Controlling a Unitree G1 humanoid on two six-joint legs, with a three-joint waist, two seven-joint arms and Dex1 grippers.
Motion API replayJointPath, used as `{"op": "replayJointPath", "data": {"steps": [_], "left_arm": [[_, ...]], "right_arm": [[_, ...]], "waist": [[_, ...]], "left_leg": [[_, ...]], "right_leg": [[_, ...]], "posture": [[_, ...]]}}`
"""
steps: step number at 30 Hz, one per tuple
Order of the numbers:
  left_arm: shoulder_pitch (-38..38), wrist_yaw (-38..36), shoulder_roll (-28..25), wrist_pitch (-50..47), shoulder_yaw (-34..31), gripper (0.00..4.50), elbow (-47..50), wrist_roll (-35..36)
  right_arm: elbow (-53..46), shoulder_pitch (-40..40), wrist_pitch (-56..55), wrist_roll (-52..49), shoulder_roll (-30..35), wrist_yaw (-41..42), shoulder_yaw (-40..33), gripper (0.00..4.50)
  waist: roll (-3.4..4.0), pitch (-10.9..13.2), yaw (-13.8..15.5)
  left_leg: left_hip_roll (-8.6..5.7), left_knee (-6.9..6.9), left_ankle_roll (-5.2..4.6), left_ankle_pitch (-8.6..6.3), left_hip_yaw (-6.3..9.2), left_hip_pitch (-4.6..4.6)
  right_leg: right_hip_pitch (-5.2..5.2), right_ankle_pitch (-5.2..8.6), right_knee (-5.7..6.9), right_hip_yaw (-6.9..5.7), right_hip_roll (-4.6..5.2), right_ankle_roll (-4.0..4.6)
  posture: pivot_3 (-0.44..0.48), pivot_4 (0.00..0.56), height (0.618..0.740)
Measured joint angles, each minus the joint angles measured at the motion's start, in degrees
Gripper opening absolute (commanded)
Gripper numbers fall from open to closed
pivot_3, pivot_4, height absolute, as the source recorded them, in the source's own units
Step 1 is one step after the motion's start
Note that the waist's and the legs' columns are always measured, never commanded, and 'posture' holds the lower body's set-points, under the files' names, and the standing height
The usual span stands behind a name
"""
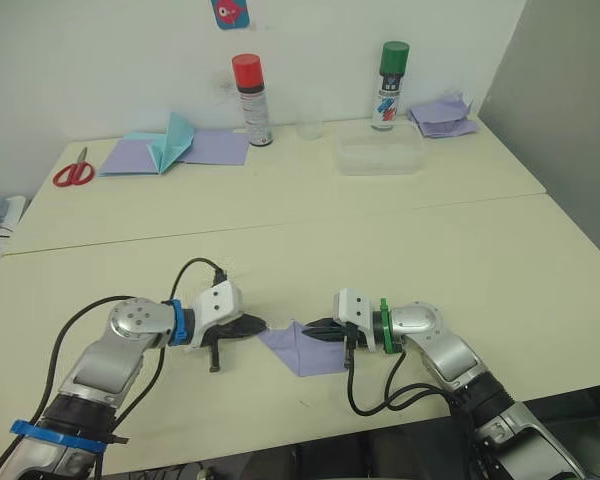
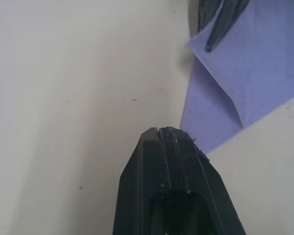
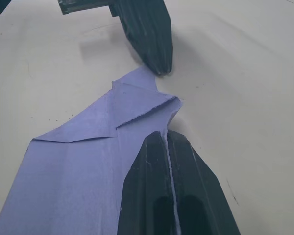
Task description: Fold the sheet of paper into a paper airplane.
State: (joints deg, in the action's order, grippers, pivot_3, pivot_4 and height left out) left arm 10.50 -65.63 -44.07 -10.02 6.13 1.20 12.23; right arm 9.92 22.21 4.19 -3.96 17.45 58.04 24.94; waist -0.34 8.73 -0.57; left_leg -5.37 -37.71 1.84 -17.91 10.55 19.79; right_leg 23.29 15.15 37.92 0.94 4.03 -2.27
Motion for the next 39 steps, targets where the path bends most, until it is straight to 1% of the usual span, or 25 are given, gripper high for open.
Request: {"op": "replayJointPath", "data": {"steps": [4,8,11,16,20,23,25,27,29,32,33,34,37,39], "left_arm": [[-2.5,-0.3,0.6,-0.8,-1.0,0.00,6.7,3.9],[-3.8,0.2,1.4,-2.1,-0.8,0.00,10.2,5.4],[-4.2,1.4,1.6,-1.6,1.4,0.00,9.6,2.7],[-4.1,2.7,2.3,0.9,4.2,0.00,6.0,-1.7],[-3.9,2.5,2.4,4.3,4.8,0.00,4.7,-3.3],[-4.1,2.5,2.4,4.6,4.9,0.00,4.7,-3.4],[-4.1,2.4,2.3,5.0,4.9,0.00,4.7,-3.5],[-4.0,2.4,2.4,5.6,5.2,0.00,4.6,-3.7],[-3.6,2.4,2.6,5.8,5.8,0.00,4.3,-3.7],[-3.6,2.3,2.9,5.8,6.0,0.00,3.8,-3.6],[-3.6,2.2,2.9,5.9,6.0,0.00,3.7,-3.6],[-3.5,2.2,2.9,5.9,6.0,0.00,3.6,-3.6],[-3.4,2.4,2.9,5.9,6.1,0.00,3.5,-3.6],[-3.4,2.4,2.9,5.9,6.1,0.00,3.5,-3.6]], "right_arm": [[0.2,0.3,0.0,0.0,0.0,0.3,0.0,0.06],[0.5,0.5,0.0,0.0,-0.1,0.3,0.0,0.06],[0.7,0.7,0.1,0.2,-0.3,0.4,0.0,0.06],[0.8,0.9,0.2,0.5,-0.5,0.4,0.0,0.06],[0.8,0.9,0.4,0.5,-0.5,0.4,0.0,0.06],[0.4,0.9,0.9,0.5,-0.4,0.4,0.0,0.06],[0.0,0.9,1.4,0.5,-0.4,0.4,-0.1,0.42],[-0.2,0.8,2.3,-0.1,-0.3,0.3,-0.8,0.94],[-1.5,0.4,3.5,-1.0,0.9,1.1,-1.3,1.71],[-5.7,-0.7,5.7,-3.2,3.7,3.3,-2.0,2.79],[-7.2,-0.9,6.8,-4.4,4.0,3.7,-2.7,3.22],[-9.2,-0.8,8.5,-6.0,4.2,4.0,-3.7,3.51],[-14.1,0.1,13.6,-10.6,3.9,4.4,-5.6,3.51],[-15.6,1.3,15.3,-11.7,3.4,4.3,-5.7,3.51]], "waist": [[-0.01,0.0,0.0],[-0.01,0.0,0.0],[-0.01,0.0,0.0],[-0.01,0.0,0.0],[-0.01,0.0,0.0],[0.00,0.0,0.1],[0.00,0.0,0.1],[0.00,0.0,0.1],[0.00,0.0,0.2],[0.01,0.0,0.4],[0.02,0.0,0.4],[0.02,0.0,0.4],[0.02,0.0,0.4],[0.02,0.0,0.4]], "left_leg": [[0.00,0.00,0.11,0.01,0.00,0.01],[0.01,0.00,0.09,0.00,-0.01,0.01],[0.02,0.00,0.09,0.00,-0.02,0.00],[0.02,0.00,0.10,0.01,-0.01,0.00],[0.02,0.00,0.11,0.01,-0.01,-0.01],[0.02,0.00,0.09,0.00,-0.01,-0.01],[0.01,0.00,0.10,0.00,-0.01,-0.01],[-0.01,0.00,0.11,0.01,-0.01,0.00],[-0.04,0.00,0.12,0.00,-0.02,0.02],[-0.07,0.00,0.13,-0.01,-0.02,0.06],[-0.06,0.00,0.14,-0.01,-0.03,0.05],[-0.05,0.00,0.13,-0.02,-0.02,0.05],[-0.02,0.00,-0.02,-0.10,0.02,0.05],[-0.01,0.00,-0.02,-0.10,0.02,0.04]], "right_leg": [[0.00,0.00,-0.02,0.02,0.02,0.00],[0.00,0.00,-0.01,0.01,0.01,0.00],[-0.01,0.00,-0.01,0.01,0.00,0.00],[0.00,0.00,-0.01,0.01,-0.01,0.00],[-0.02,0.00,-0.01,0.02,0.00,0.00],[-0.02,0.00,-0.01,0.01,0.00,0.00],[-0.03,0.00,-0.01,0.01,0.00,0.00],[-0.03,0.00,-0.01,0.02,0.00,0.01],[-0.03,0.00,-0.05,0.02,0.01,0.01],[-0.03,0.00,-0.11,0.01,0.03,0.01],[-0.03,0.00,-0.12,0.03,0.04,0.01],[-0.03,0.00,-0.12,0.02,0.05,0.01],[-0.05,0.00,-0.11,-0.01,0.05,0.00],[-0.05,0.00,-0.11,-0.01,0.05,0.00]], "posture": [[0.000,0.150,0.740],[0.000,0.150,0.740],[0.000,0.150,0.740],[0.000,0.150,0.740],[0.000,0.150,0.740],[0.000,0.150,0.740],[0.000,0.150,0.740],[0.000,0.150,0.740],[0.000,0.150,0.740],[0.000,0.150,0.740],[0.000,0.150,0.740],[0.000,0.150,0.740],[0.000,0.150,0.740],[0.000,0.150,0.740]]}}
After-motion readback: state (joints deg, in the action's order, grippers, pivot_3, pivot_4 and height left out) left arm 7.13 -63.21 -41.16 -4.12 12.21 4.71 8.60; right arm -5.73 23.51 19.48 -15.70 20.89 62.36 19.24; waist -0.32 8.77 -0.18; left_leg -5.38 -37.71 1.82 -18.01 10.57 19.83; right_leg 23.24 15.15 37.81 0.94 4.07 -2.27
